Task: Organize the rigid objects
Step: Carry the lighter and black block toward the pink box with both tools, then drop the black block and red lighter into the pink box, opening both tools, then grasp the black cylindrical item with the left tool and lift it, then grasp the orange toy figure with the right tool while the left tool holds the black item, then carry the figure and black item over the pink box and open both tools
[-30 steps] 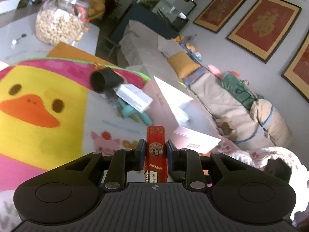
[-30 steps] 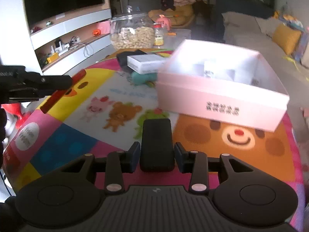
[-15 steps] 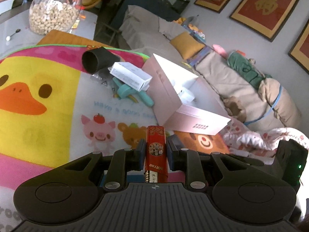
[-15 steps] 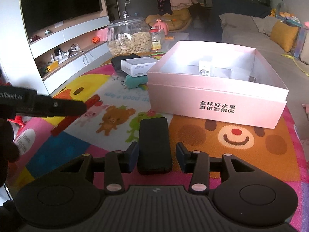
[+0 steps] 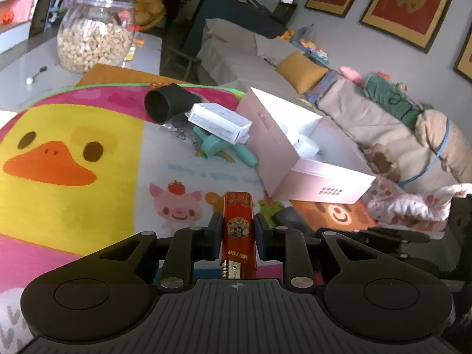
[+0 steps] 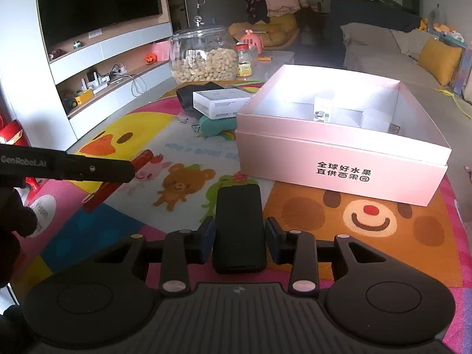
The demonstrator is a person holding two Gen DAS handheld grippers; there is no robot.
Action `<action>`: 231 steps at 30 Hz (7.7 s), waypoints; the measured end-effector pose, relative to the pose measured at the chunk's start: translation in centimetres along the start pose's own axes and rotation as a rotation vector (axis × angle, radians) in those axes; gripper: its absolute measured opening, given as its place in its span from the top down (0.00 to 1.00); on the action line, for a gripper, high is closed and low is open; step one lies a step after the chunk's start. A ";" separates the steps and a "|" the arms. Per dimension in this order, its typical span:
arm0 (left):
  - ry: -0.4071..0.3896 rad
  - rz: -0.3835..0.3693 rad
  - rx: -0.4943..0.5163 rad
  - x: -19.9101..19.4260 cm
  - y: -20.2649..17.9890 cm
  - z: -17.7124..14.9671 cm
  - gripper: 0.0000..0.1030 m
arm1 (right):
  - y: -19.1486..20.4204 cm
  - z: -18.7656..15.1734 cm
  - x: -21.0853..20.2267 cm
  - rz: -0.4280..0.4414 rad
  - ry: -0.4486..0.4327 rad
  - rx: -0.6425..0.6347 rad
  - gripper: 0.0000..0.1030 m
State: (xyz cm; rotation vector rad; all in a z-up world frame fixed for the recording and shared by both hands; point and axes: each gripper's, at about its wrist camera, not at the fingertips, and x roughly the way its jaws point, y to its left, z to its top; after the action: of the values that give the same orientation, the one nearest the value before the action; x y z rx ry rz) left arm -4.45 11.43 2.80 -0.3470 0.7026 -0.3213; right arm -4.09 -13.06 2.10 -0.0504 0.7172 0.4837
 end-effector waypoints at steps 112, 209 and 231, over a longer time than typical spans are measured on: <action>0.086 0.249 0.419 12.9 4.3 13.6 0.49 | -8.1 -0.8 -0.6 -0.132 -0.110 0.199 0.50; -0.023 -0.042 0.177 11.9 -9.3 10.5 0.53 | -10.0 -4.5 -10.2 -0.216 -0.180 0.305 0.64; -0.023 0.121 0.090 4.1 1.4 3.9 0.53 | -10.4 8.5 -3.0 -0.226 -0.225 0.321 0.54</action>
State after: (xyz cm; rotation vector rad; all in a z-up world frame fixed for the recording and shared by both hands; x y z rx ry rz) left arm 1.36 11.84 2.68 -0.2208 0.6813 -0.2327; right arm 3.84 -21.76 9.28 0.2195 0.5529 0.1505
